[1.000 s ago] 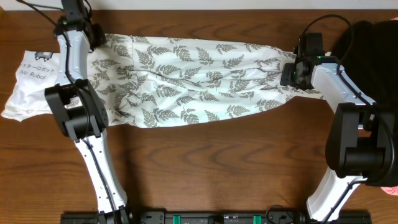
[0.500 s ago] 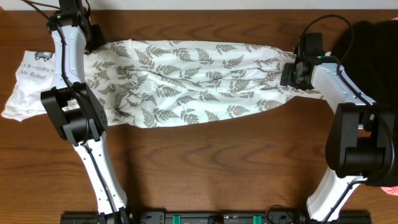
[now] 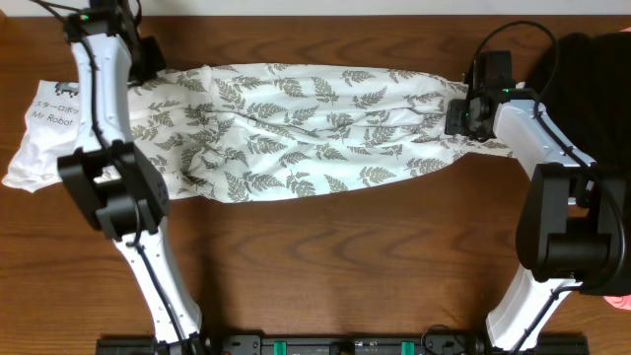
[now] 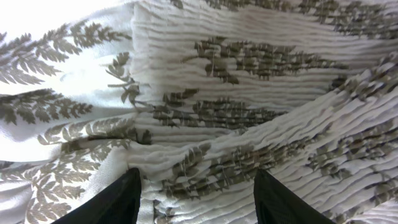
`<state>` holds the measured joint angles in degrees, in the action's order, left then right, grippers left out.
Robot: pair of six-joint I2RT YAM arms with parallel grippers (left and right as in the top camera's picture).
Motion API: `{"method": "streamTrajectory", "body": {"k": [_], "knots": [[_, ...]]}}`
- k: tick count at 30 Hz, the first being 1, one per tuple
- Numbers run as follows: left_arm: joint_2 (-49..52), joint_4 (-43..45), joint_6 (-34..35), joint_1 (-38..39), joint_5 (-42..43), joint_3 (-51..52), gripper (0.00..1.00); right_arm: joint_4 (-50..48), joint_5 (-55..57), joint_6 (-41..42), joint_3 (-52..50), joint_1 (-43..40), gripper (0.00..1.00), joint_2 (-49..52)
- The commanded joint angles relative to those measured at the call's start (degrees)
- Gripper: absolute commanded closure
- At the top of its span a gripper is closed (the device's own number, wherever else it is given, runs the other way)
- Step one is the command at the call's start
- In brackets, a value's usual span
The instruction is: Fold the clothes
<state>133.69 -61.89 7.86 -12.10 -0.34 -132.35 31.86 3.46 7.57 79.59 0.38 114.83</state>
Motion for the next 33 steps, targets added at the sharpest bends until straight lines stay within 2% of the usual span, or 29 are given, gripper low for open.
{"method": "streamTrajectory", "body": {"k": [1,9,12,15,16,17,18,19,21,26,33], "knots": [[-5.79,-3.93,4.09,0.09,-0.11,-0.33,0.94,-0.13,0.15,-1.03,2.27,0.33,0.43,-0.09],[-6.27,-14.12,6.27,0.39,-0.09,0.31,0.94,1.14,0.24,-2.14,3.19,0.26,0.43,-2.91],[-6.25,-13.64,6.45,1.18,-0.11,0.63,0.94,1.16,0.61,-2.12,3.19,0.07,0.42,-3.61],[-5.44,-9.4,6.4,2.23,-0.13,0.9,0.93,1.33,0.59,-2.1,3.17,-0.39,0.41,-3.56],[-5.01,-7.54,6.16,2.51,-0.13,0.9,0.85,1.51,0.59,-2.1,3.17,-0.48,0.41,-3.56],[-4.52,-5.64,6.05,2.73,-0.13,0.9,0.5,1.68,0.59,-2.1,3.17,-0.55,0.41,-3.56],[-4.07,-3.67,5.44,2.95,-0.11,0.9,0.32,1.81,0.59,-2.1,3.17,-0.55,0.41,-3.56],[-3.65,-1.99,4.2,3.15,-0.11,0.9,0.19,1.97,0.59,-2.1,3.17,-0.55,0.41,-3.56],[-2.73,0.46,0.42,3.54,-0.11,0.9,0.04,2.32,0.61,-2.1,3.17,-0.52,0.41,-3.54],[-0.07,-0.07,-14.05,4.07,-0.13,0.9,0.02,2.89,0.61,-2.1,3.17,-0.55,0.4,-3.56],[4.61,-1.11,-27.08,4.07,-0.37,0.9,0.02,2.69,0.61,-2.08,3.17,-0.55,0.4,-3.54]]}}
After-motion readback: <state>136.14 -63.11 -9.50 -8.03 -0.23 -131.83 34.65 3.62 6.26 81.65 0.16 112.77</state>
